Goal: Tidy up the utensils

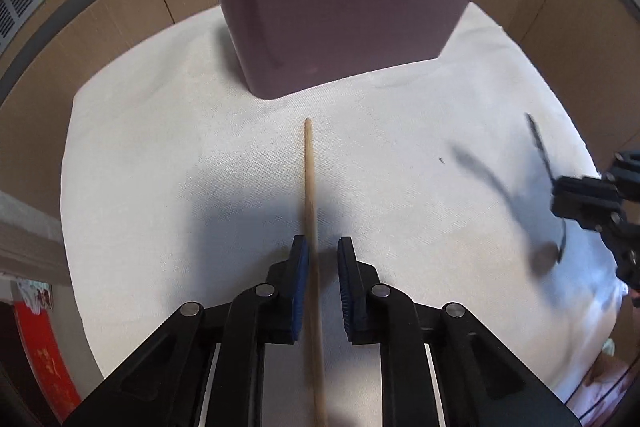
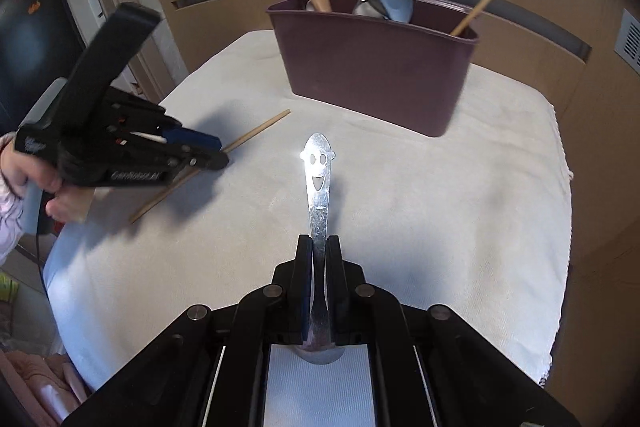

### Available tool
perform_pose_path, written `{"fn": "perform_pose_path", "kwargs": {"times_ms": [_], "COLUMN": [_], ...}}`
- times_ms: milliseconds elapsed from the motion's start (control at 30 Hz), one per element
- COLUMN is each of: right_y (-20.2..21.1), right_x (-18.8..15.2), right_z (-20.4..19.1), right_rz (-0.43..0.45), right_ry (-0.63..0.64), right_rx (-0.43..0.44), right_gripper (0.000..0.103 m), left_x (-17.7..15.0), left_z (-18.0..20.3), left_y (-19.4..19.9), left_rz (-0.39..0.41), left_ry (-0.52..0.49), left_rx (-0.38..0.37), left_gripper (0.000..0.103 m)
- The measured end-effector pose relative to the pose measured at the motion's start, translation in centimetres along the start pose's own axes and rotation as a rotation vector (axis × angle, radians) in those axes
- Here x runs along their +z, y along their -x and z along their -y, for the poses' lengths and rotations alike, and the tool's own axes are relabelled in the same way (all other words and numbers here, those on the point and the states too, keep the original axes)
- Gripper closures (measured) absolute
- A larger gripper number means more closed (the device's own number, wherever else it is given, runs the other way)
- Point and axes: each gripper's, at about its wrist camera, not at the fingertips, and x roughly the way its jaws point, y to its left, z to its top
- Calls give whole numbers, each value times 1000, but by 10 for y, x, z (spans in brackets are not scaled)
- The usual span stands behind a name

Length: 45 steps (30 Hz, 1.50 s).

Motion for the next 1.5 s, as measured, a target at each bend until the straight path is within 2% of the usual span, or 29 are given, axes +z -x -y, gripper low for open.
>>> {"fn": "perform_pose_path", "kwargs": {"times_ms": [100,133,267,467,667,867,1000,1067,1167,1300,1433,1500], "right_y": [4,7,0,12,32,81,120,133,138,117,77,56], "right_x": [-5,-6,-3,-2,3,24,51,61,68,59,38,28], "right_z": [6,8,8,5,5,1,-2,-1,0,7,8,6], "right_rz": [11,14,23,55,106,232,339,364,368,290,165,103], "right_ry": [-26,-33,-60,-72,-99,-104,-69,-57,-38,-24,-4,-6], "right_rx": [12,14,20,27,27,18,-29,-41,-77,-86,-37,-8], "right_gripper": [97,97,97,97,97,101,102,102,102,101,99,91], "left_x": [7,7,1,-24,-39,-20,-8,-4,-4,-17,-27,-32], "left_z": [-1,0,3,11,18,23,25,27,26,18,7,2], "left_y": [-4,-4,3,49,115,189,221,228,223,206,183,175], "left_rz": [-15,-14,22,220,456,721,831,848,832,771,721,709], "left_ry": [15,17,56,145,205,195,168,160,165,201,255,276], "left_rx": [-5,-6,-20,-72,-123,-123,-106,-112,-117,-121,-142,-144], "left_gripper": [89,94,97,97,97,97,97,97,97,97,97,97]}}
